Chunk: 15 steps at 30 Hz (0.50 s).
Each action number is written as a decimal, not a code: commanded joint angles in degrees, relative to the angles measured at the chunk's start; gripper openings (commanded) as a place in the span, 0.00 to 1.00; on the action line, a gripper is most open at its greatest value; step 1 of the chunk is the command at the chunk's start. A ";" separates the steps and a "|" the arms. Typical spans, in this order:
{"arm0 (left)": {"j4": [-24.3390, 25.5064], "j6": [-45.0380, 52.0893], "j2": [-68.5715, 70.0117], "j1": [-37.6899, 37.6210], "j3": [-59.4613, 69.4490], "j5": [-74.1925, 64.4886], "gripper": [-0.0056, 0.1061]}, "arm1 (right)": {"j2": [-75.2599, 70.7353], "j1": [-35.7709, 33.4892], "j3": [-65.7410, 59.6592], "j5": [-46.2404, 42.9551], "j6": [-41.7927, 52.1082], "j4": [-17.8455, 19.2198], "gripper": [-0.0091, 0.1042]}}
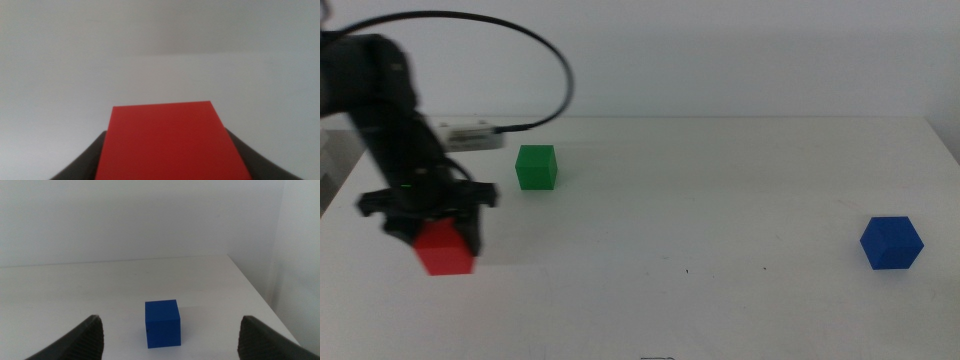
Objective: Stack red cubes first, then green, then blue cubes in a specific spot.
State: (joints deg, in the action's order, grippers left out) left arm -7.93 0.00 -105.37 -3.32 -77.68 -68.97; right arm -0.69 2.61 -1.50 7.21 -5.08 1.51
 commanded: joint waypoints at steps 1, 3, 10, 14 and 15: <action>-1.32 -4.88 3.12 -3.89 -1.70 -6.16 0.10 | -0.85 -0.08 0.55 -4.71 0.27 0.51 0.87; -1.51 -6.83 3.07 -6.99 -1.70 -4.65 0.10 | -0.85 -0.08 0.55 -4.71 0.27 0.51 0.87; 0.29 -19.48 2.45 -19.40 -5.47 -2.79 0.10 | -0.85 -0.08 0.55 -4.71 0.27 0.51 0.87; 1.56 -23.28 0.78 -24.38 -9.14 -2.74 0.10 | -0.85 -0.08 0.55 -4.71 0.27 0.51 0.87; 1.56 -24.05 0.02 -25.47 -10.31 -2.74 0.10 | -0.85 -0.08 0.55 -4.71 0.27 0.51 0.87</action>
State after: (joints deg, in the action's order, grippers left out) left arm -6.61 -21.86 -107.35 -27.59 -85.25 -69.69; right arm -0.69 2.61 -1.50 7.21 -5.08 1.51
